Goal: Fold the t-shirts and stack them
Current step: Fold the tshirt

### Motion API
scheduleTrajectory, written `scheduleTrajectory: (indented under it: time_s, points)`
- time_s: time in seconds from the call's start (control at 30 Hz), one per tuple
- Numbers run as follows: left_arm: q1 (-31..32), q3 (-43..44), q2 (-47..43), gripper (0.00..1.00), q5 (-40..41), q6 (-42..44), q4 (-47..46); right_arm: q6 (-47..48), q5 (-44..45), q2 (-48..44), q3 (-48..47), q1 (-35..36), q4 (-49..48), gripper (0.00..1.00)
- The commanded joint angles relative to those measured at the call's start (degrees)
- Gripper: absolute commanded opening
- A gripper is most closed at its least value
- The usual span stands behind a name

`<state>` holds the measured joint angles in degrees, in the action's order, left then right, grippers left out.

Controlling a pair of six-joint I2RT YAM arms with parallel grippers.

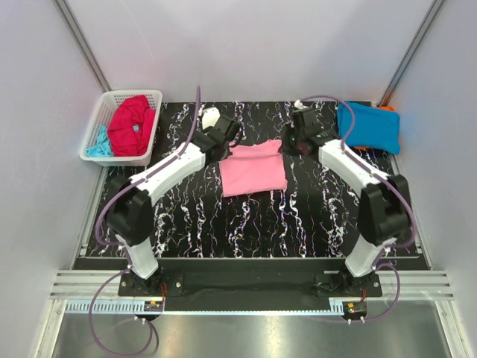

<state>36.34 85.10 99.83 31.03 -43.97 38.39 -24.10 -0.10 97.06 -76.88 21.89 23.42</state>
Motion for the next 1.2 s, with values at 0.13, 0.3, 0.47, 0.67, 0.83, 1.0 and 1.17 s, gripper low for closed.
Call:
scheduleTrajectory:
  time_s: [0.13,0.3,0.47,0.67,0.83,1.0,1.17]
  points:
    - [-7.0,15.8,14.0,0.00,1.4,5.7,-1.1,4.0,-4.9,16.0,-15.6,-4.6,-8.1,0.00]
    - [-10.4,24.7,27.0,0.00,-2.0,7.4,-1.2,5.0,-7.6,28.3,-26.9,-6.6,-8.4,0.00]
    - [-13.3,34.7,35.9,0.00,-5.6,8.8,-2.3,3.8,-9.0,38.3,-36.2,-7.8,-7.9,0.00]
    - [-15.7,43.4,41.4,0.00,-6.7,9.9,-2.5,2.4,-11.5,47.9,-53.3,-8.7,-2.9,0.00]
    - [-16.5,43.9,41.4,0.23,-7.7,12.4,-4.4,2.9,-12.2,54.4,-64.4,-8.6,4.7,0.22]
    - [-16.8,30.9,33.3,0.38,-7.3,14.1,-16.2,4.1,-10.4,52.0,-63.1,-8.6,4.5,0.38]
    - [-17.0,22.0,26.9,0.38,-6.7,13.5,-22.5,4.7,-9.0,48.6,-60.1,-8.7,4.4,0.47]
